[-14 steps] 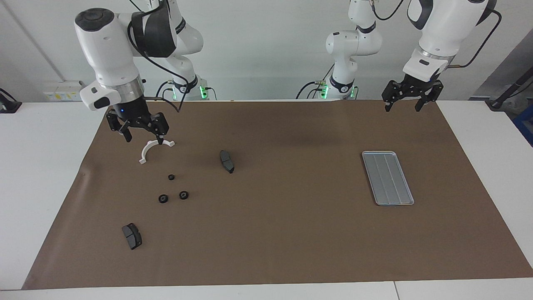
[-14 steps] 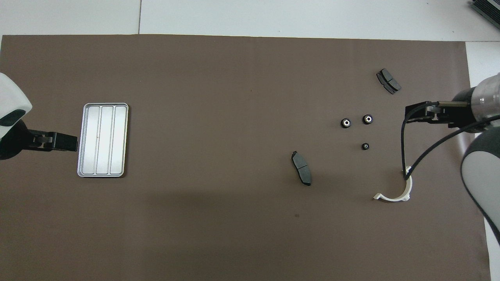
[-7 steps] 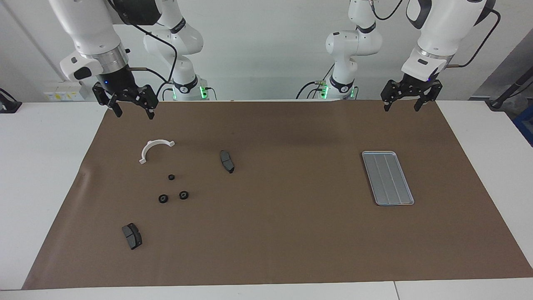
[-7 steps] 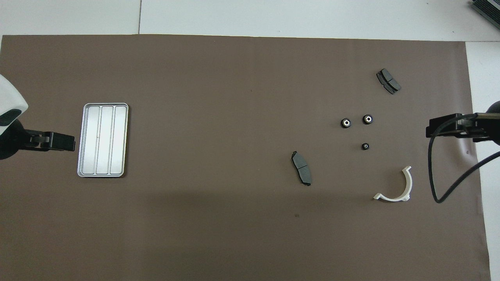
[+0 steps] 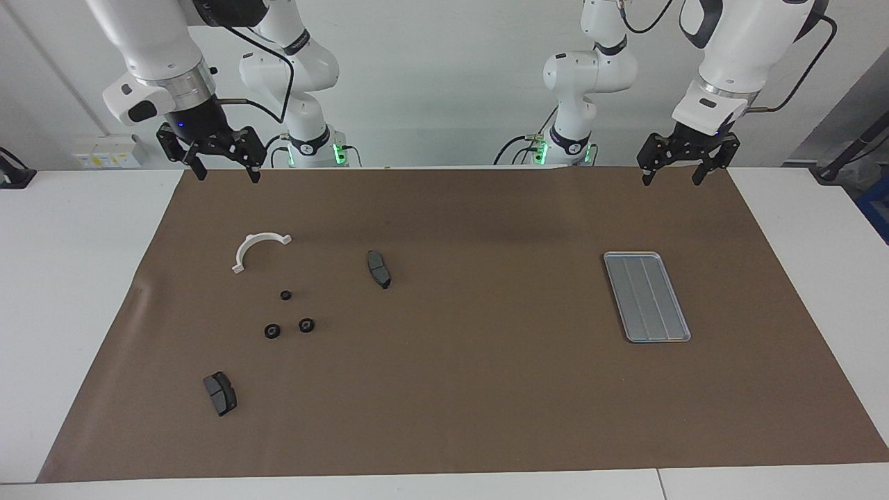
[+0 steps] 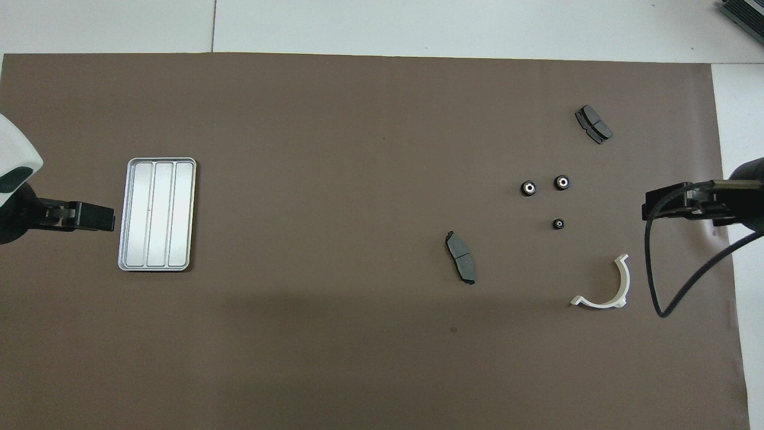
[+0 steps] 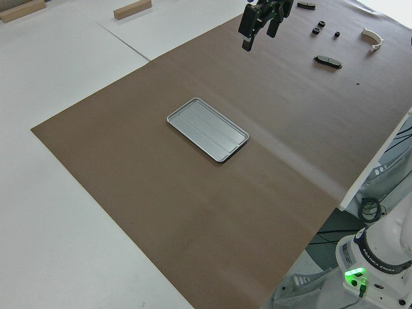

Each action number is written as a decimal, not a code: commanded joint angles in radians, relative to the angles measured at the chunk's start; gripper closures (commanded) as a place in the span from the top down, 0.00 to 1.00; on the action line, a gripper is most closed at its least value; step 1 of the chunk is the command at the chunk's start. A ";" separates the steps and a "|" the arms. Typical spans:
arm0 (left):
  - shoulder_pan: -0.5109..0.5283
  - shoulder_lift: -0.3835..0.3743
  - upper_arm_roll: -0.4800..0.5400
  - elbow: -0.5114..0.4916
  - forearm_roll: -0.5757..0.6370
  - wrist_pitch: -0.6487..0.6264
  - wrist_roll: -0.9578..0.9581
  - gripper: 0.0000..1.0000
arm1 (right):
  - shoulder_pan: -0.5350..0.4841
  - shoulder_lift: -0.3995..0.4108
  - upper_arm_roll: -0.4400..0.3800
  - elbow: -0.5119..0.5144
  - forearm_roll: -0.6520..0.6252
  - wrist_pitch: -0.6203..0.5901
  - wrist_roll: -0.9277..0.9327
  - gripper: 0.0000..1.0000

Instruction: Place bearing gear from tray to pile

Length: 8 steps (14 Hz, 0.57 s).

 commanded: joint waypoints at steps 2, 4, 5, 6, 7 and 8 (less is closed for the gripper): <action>0.001 -0.028 0.001 -0.028 -0.009 0.006 -0.008 1.00 | -0.014 -0.006 0.002 0.004 0.014 -0.028 -0.028 1.00; 0.001 -0.028 0.001 -0.026 -0.009 0.006 -0.008 1.00 | -0.016 -0.010 0.000 -0.001 0.016 -0.036 -0.028 1.00; 0.001 -0.028 0.001 -0.028 -0.009 0.006 -0.008 1.00 | -0.016 -0.012 0.000 -0.001 0.008 -0.037 -0.028 1.00; 0.001 -0.028 0.001 -0.028 -0.009 0.006 -0.008 1.00 | -0.016 -0.012 0.000 -0.002 0.008 -0.037 -0.027 1.00; 0.001 -0.029 0.001 -0.028 -0.009 0.006 -0.008 1.00 | -0.014 -0.012 0.002 -0.002 0.003 -0.037 -0.027 1.00; 0.001 -0.028 0.001 -0.028 -0.009 0.006 -0.008 1.00 | -0.014 -0.012 0.002 -0.004 0.003 -0.037 -0.027 1.00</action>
